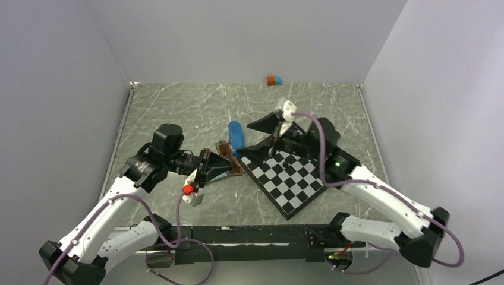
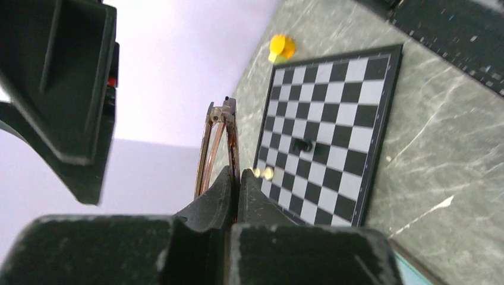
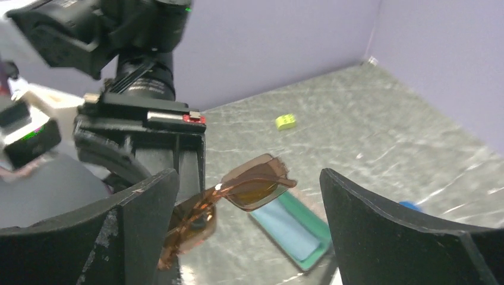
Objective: Organize the sunglasses
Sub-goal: Fold the left temple of the sunglasses with the sunglasses, then pass from the left arm to the right
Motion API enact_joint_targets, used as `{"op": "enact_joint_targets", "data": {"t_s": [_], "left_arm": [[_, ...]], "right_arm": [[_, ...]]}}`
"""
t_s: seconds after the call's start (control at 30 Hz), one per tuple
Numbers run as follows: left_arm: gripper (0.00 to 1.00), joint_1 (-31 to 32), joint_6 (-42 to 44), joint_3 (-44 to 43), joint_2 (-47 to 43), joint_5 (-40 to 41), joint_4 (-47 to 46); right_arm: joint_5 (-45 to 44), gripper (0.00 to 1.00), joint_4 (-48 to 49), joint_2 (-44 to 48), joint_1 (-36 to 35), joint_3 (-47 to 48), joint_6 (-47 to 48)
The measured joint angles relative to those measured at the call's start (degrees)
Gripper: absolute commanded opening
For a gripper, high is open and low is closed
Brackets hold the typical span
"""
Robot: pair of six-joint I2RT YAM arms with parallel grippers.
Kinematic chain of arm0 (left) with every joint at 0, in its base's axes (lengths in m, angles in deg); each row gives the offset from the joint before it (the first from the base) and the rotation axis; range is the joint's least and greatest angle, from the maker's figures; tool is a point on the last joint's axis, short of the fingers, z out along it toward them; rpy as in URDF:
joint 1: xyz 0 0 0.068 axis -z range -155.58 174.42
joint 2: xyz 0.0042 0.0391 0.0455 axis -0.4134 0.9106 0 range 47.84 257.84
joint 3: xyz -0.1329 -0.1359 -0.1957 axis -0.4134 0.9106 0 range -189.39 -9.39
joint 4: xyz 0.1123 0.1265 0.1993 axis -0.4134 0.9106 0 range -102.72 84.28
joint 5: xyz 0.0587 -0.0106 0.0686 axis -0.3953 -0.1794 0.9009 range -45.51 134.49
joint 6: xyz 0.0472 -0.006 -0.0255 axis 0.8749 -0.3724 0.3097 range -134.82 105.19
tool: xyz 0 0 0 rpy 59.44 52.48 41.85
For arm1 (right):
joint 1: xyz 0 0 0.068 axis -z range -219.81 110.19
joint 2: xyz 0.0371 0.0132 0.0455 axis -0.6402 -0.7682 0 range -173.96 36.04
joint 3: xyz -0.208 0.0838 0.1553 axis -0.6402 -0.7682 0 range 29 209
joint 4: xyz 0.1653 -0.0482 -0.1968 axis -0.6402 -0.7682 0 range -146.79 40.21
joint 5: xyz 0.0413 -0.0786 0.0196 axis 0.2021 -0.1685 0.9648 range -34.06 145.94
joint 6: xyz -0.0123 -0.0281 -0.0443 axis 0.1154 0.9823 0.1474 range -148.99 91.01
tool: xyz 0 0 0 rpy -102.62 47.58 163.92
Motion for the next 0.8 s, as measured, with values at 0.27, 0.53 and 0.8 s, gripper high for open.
{"op": "enact_joint_targets", "data": {"t_s": [0.27,0.53,0.8], "left_arm": [[0.0,0.0,17.11,-3.34,4.13,-12.15,16.13],[0.0,0.11,27.54,-14.08,15.91,-14.01,46.16],[0.0,0.2,29.44,-14.19,16.39,-14.16,51.54]], "right_arm": [[5.95,0.92,-13.77,13.55,0.02,-3.61,33.79],[17.86,0.87,-44.24,-3.13,0.02,19.39,59.93],[23.43,0.87,-55.01,-15.78,-0.46,25.38,66.95]]}}
